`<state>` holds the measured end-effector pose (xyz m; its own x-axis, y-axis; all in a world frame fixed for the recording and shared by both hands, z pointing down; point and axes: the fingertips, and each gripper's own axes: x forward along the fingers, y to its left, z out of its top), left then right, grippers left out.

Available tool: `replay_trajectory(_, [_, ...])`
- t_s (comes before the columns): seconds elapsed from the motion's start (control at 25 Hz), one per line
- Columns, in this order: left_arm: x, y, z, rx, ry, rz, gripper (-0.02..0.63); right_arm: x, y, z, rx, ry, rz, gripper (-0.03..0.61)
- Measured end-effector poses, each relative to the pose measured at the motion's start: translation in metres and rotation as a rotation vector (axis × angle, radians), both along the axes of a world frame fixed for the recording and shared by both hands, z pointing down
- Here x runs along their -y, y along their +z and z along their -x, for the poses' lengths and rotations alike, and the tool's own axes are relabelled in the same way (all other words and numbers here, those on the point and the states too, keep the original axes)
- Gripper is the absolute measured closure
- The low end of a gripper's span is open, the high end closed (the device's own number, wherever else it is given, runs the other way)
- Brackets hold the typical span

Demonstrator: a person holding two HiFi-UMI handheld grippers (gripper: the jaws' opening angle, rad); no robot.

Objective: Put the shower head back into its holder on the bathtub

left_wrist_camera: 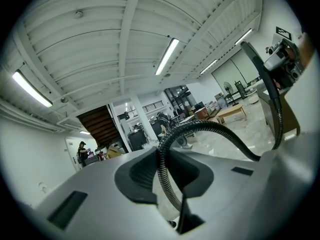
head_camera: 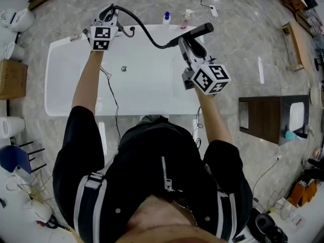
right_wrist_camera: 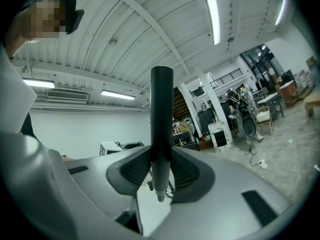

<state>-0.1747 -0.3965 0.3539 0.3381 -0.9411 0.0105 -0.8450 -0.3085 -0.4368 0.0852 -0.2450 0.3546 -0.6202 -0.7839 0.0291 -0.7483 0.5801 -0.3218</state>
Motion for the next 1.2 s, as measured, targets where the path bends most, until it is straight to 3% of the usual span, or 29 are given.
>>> replay_trajectory(0.32, [0.013, 0.022, -0.007, 0.015, 0.020, 0.033, 0.537, 0.003, 0.015, -0.004, 0.001, 0.028, 0.036, 0.451])
replay_trajectory(1.2, [0.046, -0.005, 0.003, 0.048, 0.006, -0.045, 0.537, 0.025, 0.016, 0.003, 0.023, 0.048, 0.038, 0.451])
